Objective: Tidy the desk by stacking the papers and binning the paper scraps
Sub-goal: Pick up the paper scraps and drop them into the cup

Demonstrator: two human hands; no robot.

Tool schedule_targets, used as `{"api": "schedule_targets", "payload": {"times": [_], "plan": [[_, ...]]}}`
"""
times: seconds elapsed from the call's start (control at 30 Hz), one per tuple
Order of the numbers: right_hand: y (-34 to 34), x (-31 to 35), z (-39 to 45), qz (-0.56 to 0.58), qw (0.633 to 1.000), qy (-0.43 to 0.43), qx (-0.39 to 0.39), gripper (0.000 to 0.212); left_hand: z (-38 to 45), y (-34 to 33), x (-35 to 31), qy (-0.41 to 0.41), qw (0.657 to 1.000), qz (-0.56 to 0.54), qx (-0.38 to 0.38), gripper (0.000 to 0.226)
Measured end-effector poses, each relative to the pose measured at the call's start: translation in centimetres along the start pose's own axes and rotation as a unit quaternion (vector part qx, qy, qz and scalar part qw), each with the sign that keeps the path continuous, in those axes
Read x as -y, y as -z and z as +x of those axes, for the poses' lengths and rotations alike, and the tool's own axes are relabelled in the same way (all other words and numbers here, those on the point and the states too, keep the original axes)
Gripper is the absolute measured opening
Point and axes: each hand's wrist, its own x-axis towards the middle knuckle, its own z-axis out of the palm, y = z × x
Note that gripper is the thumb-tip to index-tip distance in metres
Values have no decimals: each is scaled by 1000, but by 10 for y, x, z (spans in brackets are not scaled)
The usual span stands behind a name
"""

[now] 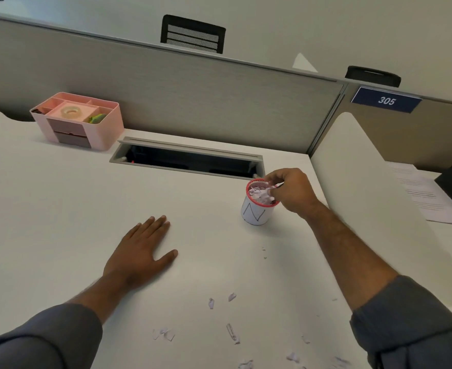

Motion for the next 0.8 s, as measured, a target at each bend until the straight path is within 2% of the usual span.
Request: {"api": "schedule_targets", "payload": {"times": [0.13, 0.27, 0.5, 0.63, 0.8], "plan": [[0, -3, 1, 4, 999, 13, -52, 27, 1, 0, 0, 2, 1000, 3, -1, 78], [2, -8, -6, 70, 992, 16, -101, 19, 0, -1, 1, 5, 1000, 3, 3, 78], [3, -39, -71, 162, 982, 15, -93, 12, 1, 2, 0, 3, 1000, 8, 10, 79], [-5, -82, -136, 141, 986, -11, -86, 3, 1, 6, -1, 2, 1000, 18, 15, 79], [-3, -140, -220, 106, 990, -53, -71, 46, -1, 5, -3, -5, 999, 35, 27, 78]]}}
